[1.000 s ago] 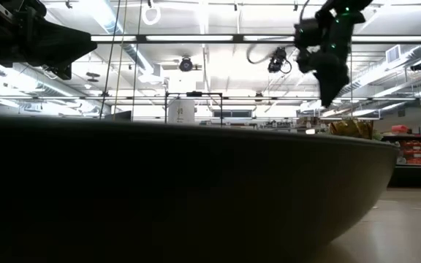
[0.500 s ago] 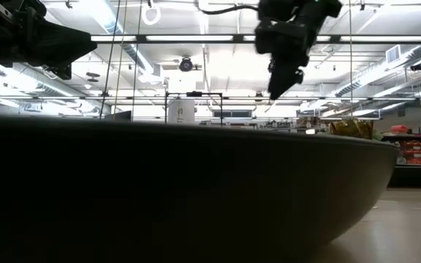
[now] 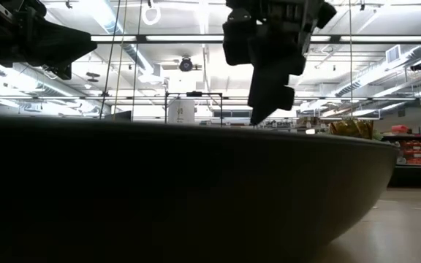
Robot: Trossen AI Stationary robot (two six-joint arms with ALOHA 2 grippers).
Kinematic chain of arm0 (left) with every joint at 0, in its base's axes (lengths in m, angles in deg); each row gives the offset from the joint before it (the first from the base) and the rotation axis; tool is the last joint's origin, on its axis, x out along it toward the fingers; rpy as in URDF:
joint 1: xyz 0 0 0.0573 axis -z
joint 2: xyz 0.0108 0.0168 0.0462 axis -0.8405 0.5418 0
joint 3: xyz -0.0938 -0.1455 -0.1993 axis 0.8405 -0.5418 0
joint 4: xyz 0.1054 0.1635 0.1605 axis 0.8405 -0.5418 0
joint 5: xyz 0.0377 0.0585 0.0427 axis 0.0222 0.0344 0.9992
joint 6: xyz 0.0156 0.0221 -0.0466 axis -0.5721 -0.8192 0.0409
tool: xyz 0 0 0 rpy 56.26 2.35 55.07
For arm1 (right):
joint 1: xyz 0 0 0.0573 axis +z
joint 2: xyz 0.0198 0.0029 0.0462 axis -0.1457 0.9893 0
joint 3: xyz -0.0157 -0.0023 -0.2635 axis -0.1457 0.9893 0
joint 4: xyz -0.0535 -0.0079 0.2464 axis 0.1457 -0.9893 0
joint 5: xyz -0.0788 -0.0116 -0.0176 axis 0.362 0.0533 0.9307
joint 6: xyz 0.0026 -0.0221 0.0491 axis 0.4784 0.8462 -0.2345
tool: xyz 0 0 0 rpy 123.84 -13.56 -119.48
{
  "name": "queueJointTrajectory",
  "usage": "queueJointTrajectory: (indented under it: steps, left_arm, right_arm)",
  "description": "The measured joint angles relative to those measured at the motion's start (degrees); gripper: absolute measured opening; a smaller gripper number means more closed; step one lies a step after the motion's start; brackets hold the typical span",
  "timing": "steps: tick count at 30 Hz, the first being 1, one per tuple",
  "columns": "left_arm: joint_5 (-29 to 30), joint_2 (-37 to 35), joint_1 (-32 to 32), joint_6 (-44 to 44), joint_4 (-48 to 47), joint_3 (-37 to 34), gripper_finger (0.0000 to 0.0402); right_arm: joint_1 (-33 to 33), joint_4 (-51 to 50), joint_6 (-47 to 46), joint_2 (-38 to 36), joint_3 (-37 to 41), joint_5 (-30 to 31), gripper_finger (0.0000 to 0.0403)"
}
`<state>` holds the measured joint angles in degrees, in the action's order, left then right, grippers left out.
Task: Pick and place plate/cup/fork/spoon on tray
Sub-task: Put the black plate on the black tray
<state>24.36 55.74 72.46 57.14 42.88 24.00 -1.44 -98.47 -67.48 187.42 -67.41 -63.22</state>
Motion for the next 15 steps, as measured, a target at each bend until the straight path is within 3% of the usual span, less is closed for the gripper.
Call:
queueJointTrajectory:
  steps: [15]
  left_arm:
    - [0.0,0.0,0.0,0.0,0.0,0.0,0.0117]
  right_arm:
    - [11.7,4.3,-16.6,5.3,0.0,13.7,0.0171]
